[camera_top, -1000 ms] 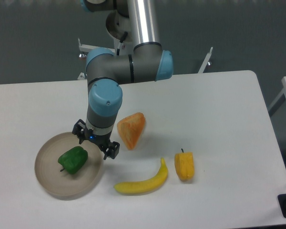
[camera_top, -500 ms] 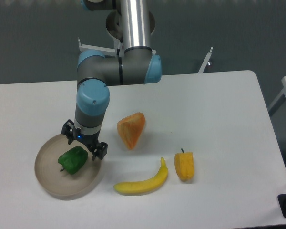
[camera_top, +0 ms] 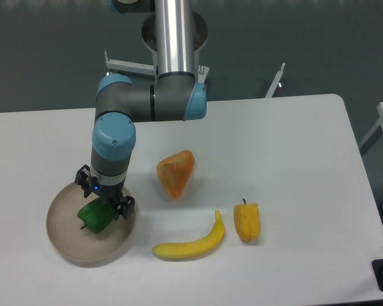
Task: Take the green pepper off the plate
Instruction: 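Lower the open gripper onto the green pepper and close it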
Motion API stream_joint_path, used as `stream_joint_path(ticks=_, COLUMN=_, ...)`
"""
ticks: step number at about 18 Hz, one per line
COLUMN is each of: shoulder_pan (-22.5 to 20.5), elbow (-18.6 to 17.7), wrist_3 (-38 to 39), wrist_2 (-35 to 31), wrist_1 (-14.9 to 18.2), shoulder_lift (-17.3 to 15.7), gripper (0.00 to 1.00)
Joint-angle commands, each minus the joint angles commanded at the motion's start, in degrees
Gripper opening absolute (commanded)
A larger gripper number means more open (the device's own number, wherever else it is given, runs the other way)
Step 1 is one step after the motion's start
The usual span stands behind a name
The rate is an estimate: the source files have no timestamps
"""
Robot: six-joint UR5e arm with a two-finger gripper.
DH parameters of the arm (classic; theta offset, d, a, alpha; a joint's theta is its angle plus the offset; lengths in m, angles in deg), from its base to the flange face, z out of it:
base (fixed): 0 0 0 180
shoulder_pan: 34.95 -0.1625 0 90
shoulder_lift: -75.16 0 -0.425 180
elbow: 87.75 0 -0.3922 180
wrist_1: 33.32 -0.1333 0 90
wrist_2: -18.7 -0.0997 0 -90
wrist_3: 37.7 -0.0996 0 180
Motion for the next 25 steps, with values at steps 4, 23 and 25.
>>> stream_joint_path(ticks=4, shoulder_pan=0.09, elbow=0.0, wrist_3=0.0, wrist_2=-0.09, wrist_1=-0.09, shoulder_lift=0.44, gripper=1.0)
stream_joint_path(ticks=23, shoulder_pan=0.88, elbow=-0.44, wrist_3=0.09, wrist_2=-0.79, wrist_1=-0.35, shoulder_lift=1.23, gripper=0.95)
stream_joint_path(ticks=25, shoulder_pan=1.05, elbow=-0.18, wrist_3=0.0, wrist_2=-0.88, wrist_1=-0.35, shoulder_lift=1.49, gripper=0.78)
